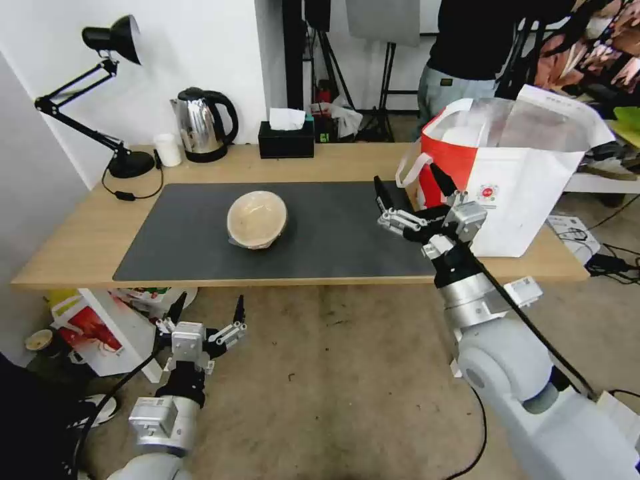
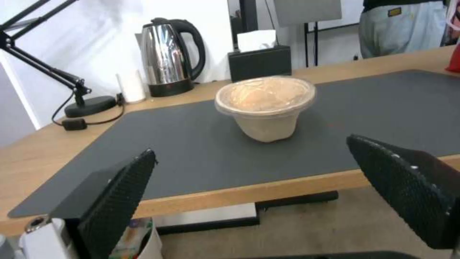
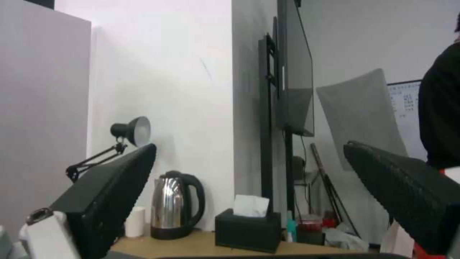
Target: Pick up the trash from the table and place it into the takeout bag.
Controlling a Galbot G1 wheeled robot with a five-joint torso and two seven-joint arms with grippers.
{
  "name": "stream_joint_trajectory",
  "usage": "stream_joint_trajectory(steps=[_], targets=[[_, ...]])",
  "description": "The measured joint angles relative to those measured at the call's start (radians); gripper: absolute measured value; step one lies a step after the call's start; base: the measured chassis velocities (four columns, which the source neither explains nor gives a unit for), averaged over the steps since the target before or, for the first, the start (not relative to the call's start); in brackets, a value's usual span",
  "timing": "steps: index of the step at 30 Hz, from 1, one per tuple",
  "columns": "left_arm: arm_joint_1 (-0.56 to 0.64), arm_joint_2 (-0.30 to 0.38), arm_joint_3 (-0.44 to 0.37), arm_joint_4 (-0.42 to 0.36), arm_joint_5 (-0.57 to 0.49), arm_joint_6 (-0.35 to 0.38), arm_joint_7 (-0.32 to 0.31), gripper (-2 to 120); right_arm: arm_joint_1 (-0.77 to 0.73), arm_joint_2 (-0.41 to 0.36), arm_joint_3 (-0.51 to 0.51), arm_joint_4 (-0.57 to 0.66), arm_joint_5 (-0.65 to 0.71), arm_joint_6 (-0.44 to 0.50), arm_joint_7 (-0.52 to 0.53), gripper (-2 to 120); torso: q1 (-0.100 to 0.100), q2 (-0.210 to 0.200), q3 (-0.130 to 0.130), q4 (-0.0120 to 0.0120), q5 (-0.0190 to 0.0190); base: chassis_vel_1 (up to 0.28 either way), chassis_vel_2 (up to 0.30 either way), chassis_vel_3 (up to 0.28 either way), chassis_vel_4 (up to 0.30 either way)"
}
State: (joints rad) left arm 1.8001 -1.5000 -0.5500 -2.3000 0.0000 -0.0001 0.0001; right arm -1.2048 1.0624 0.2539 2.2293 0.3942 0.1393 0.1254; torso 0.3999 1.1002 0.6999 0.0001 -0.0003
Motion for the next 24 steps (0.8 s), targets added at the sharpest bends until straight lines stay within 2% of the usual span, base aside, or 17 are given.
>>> stream_joint_trajectory(steps=[2, 5, 6, 10, 12, 14, 20, 22, 24], targets=[[0.000, 0.000, 0.000, 0.000, 0.000, 0.000, 0.000, 100, 0.000, 0.000, 0.000, 0.000, 0.000, 0.000, 0.000, 100, 0.000, 0.000, 0.000, 0.0000, 0.0000, 0.000, 0.000, 0.000, 0.000], [0.000, 0.000, 0.000, 0.000, 0.000, 0.000, 0.000, 100, -0.086, 0.070, -0.018, -0.009, -0.097, 0.049, -0.014, 100, 0.000, 0.000, 0.000, -0.0003, 0.0002, 0.000, 0.000, 0.000, 0.000], [0.000, 0.000, 0.000, 0.000, 0.000, 0.000, 0.000, 100, -0.086, 0.070, -0.018, -0.009, -0.097, 0.049, -0.014, 100, 0.000, 0.000, 0.000, -0.0003, 0.0002, 0.000, 0.000, 0.000, 0.000], [0.000, 0.000, 0.000, 0.000, 0.000, 0.000, 0.000, 100, -0.168, 0.176, -0.026, -0.001, -0.193, 0.115, -0.043, 100, 0.000, 0.000, 0.000, -0.0001, 0.0003, 0.000, 0.000, 0.000, 0.000], [0.000, 0.000, 0.000, 0.000, 0.000, 0.000, 0.000, 100, -0.188, 0.198, -0.027, 0.004, -0.216, 0.130, -0.048, 100, 0.000, 0.000, 0.000, 0.0000, 0.0001, 0.000, 0.000, 0.000, 0.000], [0.000, 0.000, 0.000, 0.000, 0.000, 0.000, 0.000, 100, -0.241, 0.252, -0.032, 0.015, -0.270, 0.183, -0.057, 100, 0.000, 0.000, 0.000, -0.0002, 0.0002, 0.000, 0.000, 0.000, 0.000], [0.000, 0.000, 0.000, 0.000, 0.000, 0.000, 0.000, 100, -0.323, 0.329, -0.045, 0.021, -0.346, 0.258, -0.066, 100, 0.000, 0.000, 0.000, -0.0003, 0.0000, 0.000, 0.000, 0.000, 0.000], [0.000, 0.000, 0.000, 0.000, 0.000, 0.000, 0.000, 100, -0.363, 0.395, -0.048, 0.022, -0.398, 0.293, -0.070, 100, 0.000, 0.000, 0.000, -0.0001, 0.0002, 0.000, 0.000, 0.000, 0.000], [0.000, 0.000, 0.000, 0.000, 0.000, 0.000, 0.000, 100, -0.377, 0.418, -0.045, 0.023, -0.413, 0.303, -0.071, 100, 0.000, 0.000, 0.000, 0.0000, 0.0001, 0.000, 0.000, 0.000, 0.000]])
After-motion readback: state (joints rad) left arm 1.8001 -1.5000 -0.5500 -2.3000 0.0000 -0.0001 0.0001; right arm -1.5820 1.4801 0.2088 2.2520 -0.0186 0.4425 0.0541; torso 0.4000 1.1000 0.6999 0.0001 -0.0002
